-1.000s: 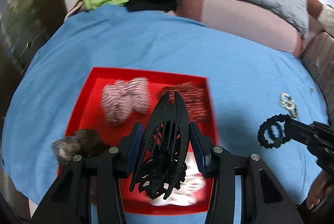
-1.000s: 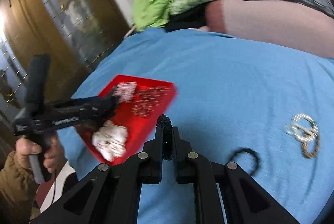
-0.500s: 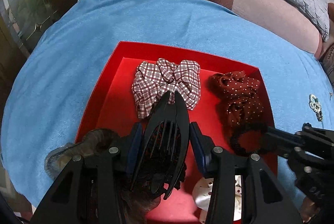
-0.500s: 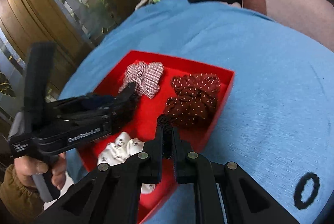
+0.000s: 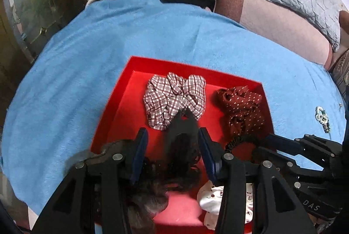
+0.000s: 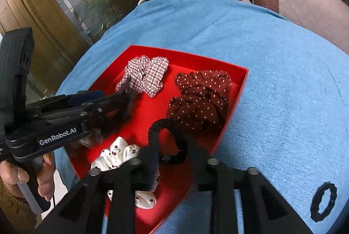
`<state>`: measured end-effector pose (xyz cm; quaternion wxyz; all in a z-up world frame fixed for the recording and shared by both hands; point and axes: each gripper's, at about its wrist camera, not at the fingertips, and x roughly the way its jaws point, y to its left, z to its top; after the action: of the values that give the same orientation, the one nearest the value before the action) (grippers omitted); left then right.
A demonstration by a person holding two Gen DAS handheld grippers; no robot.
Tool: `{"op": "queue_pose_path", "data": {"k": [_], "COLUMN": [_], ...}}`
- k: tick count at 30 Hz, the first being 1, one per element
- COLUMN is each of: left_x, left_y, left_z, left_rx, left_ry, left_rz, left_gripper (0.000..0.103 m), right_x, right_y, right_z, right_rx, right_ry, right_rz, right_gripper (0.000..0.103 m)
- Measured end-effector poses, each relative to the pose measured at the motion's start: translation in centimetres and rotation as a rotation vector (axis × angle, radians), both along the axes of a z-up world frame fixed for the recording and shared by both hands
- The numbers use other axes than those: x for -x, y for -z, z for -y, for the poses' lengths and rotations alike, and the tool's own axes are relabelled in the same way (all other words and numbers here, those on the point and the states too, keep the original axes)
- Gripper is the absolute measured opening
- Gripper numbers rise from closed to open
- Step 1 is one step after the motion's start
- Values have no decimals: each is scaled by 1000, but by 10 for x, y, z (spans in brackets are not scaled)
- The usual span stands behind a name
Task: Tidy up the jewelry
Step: 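Carry the claw clip and hair tie into the red tray and release both, then grasp the black rubber ring with the left tool while the right tool grasps the pearl and leopard bracelets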
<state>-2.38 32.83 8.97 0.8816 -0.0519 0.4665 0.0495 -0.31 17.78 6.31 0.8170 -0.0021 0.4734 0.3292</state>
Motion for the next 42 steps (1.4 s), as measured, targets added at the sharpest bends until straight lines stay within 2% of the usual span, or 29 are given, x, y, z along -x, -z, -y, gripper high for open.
{"op": "queue_pose_path", "data": {"k": [5, 10, 19, 25, 30, 36, 42], "left_x": [12, 28, 38, 33, 23, 6, -13], "left_y": [-21, -43, -60, -50, -34, -1, 25], "left_z": [3, 16, 92, 159, 211, 263, 286], "left_rx": [-42, -42, -70, -68, -75, -77, -56], "left_ry": [-19, -12, 102, 203, 282, 360, 380], "left_rz": [30, 59, 87, 57, 28, -48, -89], "left_gripper": [50, 50, 53, 53, 53, 53, 53], "right_x": [8, 17, 31, 38, 39, 32, 14], "right_y": [-18, -34, -38, -28, -17, 1, 16], "right_z": [13, 45, 163, 266, 330, 371, 375], "right_rx": [-24, -38, -18, 14, 11, -5, 8], "right_ry": [12, 53, 212, 382, 498, 576, 579], "right_rz": [28, 53, 66, 61, 45, 20, 12], "right_gripper": [36, 37, 37, 37, 38, 38, 38]}}
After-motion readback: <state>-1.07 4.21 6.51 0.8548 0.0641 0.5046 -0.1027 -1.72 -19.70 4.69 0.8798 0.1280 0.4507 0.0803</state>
